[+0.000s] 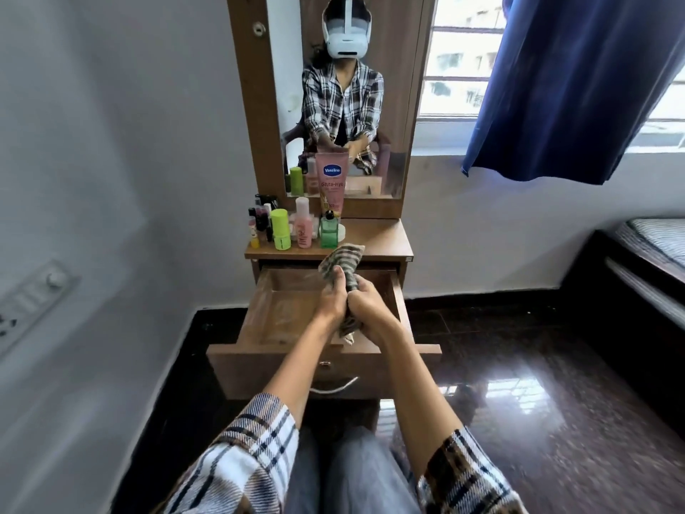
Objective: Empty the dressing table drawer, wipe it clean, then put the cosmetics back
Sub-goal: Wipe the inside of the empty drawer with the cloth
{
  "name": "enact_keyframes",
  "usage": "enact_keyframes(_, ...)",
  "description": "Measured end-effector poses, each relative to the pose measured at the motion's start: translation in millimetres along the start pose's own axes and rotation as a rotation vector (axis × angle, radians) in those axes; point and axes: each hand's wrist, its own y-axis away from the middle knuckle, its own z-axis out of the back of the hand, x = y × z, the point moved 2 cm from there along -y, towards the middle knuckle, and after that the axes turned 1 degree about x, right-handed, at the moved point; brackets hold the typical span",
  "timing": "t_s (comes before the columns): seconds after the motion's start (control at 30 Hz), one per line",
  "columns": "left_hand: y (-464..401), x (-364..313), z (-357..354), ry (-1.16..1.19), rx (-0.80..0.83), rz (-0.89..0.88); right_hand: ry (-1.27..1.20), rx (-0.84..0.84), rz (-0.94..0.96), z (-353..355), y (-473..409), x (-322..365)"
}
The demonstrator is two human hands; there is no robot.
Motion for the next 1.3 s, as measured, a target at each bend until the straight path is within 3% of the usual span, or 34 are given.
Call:
enact_keyframes(0.2,13,7,24,0.007,0.006,0.105,-0.089,0.052,-0.063,-15,9,0)
enact_keyframes(0.57,-5,21,52,-0.049,-0.034,0.108,-0.053,0.089,-0.163,-39,-15,-10)
enact_keyframes(0.73,-26,40,63,-0.018,0.148,0.131,-0.066,0.035,-0.277,-35,-38,-18)
enact_keyframes(0.83,-25,32,70,-0.038,0.210,0.069,-0.106,-0.111,-0.379,-25,-57,-28)
enact_keyframes(0.97,-42,48,82,-0.166,-0.050,-0.098,-0.126,-0.314,-0.450,-21,-78,-44)
enact_keyframes(1.13,-49,69,103,-0.743,-0.182,-0.125,-0.052,-0.443,-0.223,-45,-93,-46)
enact_keyframes(1.3,-31,76,107,-0.986,-0.419,-0.106,0.314,-0.222,-0.029,-90,-107,-50)
